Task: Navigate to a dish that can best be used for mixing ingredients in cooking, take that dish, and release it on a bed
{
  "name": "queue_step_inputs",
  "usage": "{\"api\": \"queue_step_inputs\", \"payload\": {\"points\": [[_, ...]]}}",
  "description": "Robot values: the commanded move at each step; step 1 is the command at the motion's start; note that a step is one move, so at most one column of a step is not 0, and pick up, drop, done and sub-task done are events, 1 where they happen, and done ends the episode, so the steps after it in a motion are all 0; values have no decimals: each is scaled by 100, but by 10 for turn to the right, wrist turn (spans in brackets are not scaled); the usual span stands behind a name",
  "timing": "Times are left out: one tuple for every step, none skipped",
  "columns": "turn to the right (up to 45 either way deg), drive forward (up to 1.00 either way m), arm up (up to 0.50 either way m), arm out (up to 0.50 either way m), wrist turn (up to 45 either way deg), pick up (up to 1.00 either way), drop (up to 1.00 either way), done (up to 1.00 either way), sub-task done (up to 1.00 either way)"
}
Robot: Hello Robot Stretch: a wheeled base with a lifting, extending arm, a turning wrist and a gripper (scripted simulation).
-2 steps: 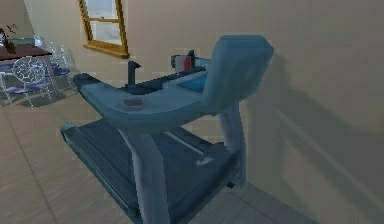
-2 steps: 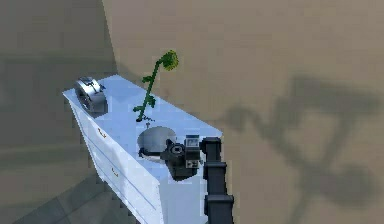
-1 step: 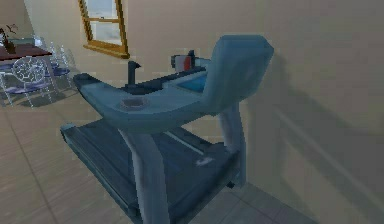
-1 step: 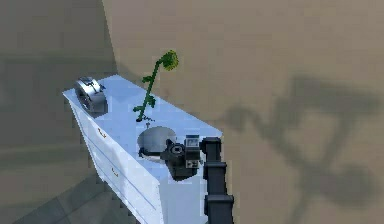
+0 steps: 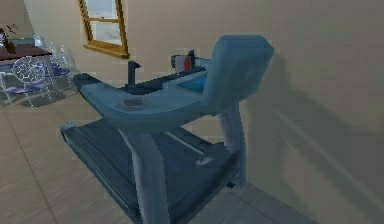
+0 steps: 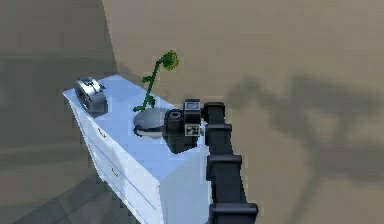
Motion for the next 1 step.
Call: {"api": "queue_step_inputs", "payload": {"points": [[0, 0, 10, 0, 0, 0, 0, 0, 0]]}}
